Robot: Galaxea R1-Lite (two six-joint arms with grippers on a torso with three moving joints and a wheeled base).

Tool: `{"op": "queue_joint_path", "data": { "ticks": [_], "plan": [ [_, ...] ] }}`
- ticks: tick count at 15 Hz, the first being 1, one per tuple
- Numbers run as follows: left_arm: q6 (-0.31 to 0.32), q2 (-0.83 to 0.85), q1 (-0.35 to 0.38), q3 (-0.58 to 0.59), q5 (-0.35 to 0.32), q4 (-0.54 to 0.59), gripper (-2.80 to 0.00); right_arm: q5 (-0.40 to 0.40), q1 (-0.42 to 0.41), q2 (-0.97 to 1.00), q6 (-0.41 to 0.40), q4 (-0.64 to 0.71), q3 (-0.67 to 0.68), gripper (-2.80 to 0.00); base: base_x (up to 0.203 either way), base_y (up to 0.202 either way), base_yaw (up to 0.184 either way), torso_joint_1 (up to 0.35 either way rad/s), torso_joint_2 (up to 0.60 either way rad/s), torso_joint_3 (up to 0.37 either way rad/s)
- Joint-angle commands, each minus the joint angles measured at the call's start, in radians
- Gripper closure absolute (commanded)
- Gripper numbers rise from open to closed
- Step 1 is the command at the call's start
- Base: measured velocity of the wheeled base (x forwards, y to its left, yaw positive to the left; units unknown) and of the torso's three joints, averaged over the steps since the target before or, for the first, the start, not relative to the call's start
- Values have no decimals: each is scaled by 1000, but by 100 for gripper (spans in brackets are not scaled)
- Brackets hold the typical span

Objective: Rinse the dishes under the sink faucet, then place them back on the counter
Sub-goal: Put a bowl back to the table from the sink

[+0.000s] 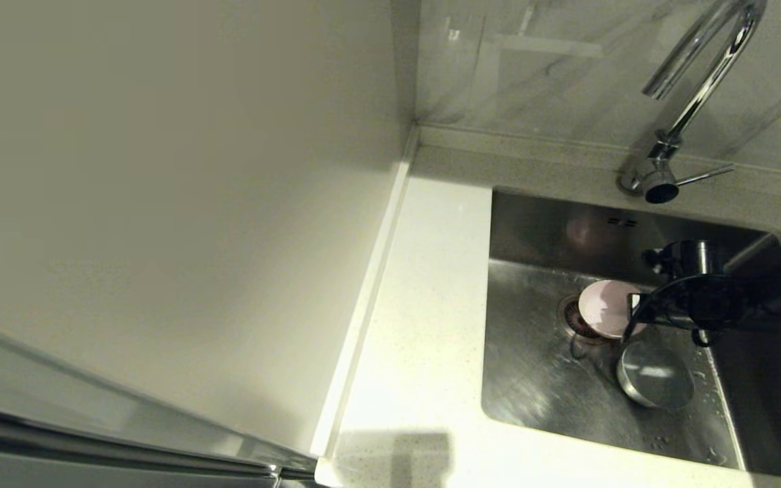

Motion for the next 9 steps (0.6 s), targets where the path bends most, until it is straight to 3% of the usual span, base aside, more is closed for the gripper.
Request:
{"op": "queue_joint_path", "data": {
  "ticks": [1, 5, 9],
  "plan": [
    [-1, -3, 0, 0, 0, -1, 0, -8, -23, -120, -2, -4, 40, 0, 0, 0, 0, 0, 0, 0],
    [-1, -3, 0, 0, 2, -1, 0, -6, -97, -347, -38, -4, 178, 0, 0, 0, 0, 0, 0, 0],
    [-1, -3, 0, 0, 0, -1, 0, -5, -223, -571, -65, -7, 286, 0, 0, 0, 0, 0, 0, 0]
  ]
}}
